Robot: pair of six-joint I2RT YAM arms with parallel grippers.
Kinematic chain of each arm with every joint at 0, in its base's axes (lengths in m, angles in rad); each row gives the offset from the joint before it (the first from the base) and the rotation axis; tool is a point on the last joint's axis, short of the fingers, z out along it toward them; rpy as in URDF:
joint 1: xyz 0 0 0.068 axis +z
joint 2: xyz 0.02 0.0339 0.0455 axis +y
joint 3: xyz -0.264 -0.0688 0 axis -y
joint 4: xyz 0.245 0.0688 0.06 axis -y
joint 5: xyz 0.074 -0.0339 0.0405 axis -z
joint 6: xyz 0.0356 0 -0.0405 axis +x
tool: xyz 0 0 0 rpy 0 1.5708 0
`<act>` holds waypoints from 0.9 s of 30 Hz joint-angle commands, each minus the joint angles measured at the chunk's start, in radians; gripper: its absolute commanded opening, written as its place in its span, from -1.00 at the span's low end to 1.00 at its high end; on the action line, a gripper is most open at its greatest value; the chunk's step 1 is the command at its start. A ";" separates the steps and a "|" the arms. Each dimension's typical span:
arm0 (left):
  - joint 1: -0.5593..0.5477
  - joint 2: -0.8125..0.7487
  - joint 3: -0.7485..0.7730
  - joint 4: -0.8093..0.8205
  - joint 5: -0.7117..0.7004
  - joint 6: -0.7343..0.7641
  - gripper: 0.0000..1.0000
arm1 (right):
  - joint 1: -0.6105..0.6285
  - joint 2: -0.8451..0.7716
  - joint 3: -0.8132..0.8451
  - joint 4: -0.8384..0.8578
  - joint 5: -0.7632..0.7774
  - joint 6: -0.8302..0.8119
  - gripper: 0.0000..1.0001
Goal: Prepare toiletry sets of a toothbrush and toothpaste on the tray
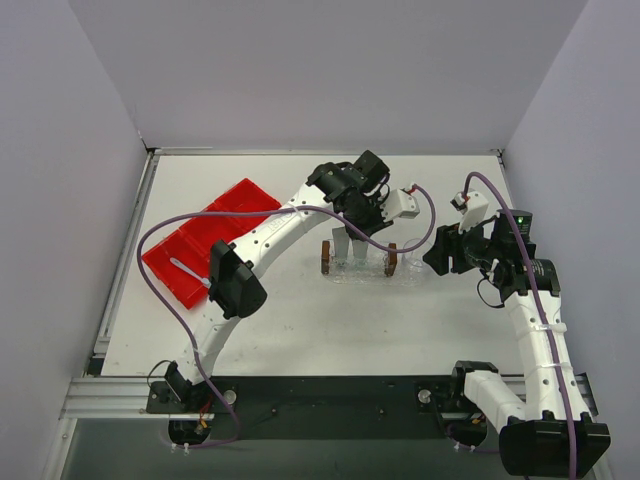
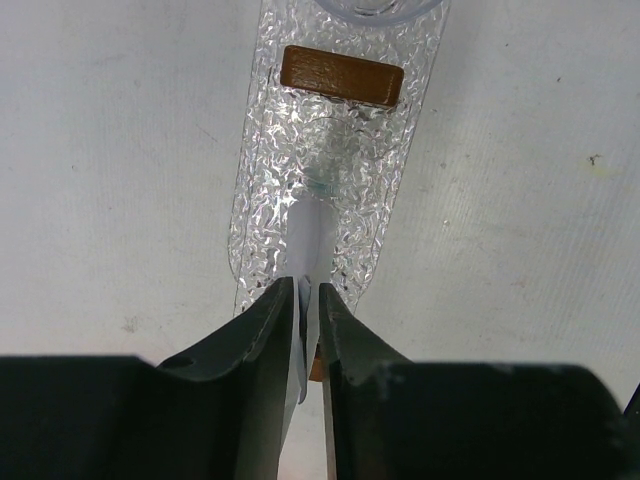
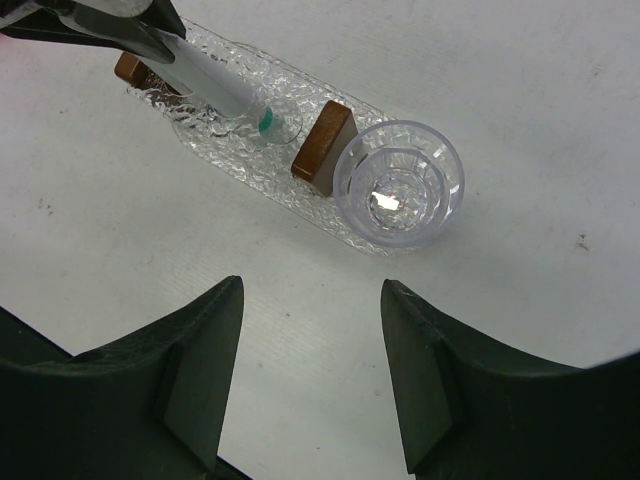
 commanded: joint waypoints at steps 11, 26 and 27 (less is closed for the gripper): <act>0.007 -0.020 0.036 0.062 -0.017 -0.003 -0.38 | -0.010 -0.006 -0.003 0.013 -0.029 -0.003 0.05; 0.007 -0.049 0.039 0.117 -0.082 -0.009 -0.24 | -0.010 -0.004 -0.001 0.013 -0.032 -0.002 0.05; 0.007 -0.049 0.038 0.119 -0.083 -0.009 -0.24 | -0.010 -0.006 -0.001 0.013 -0.032 -0.002 0.05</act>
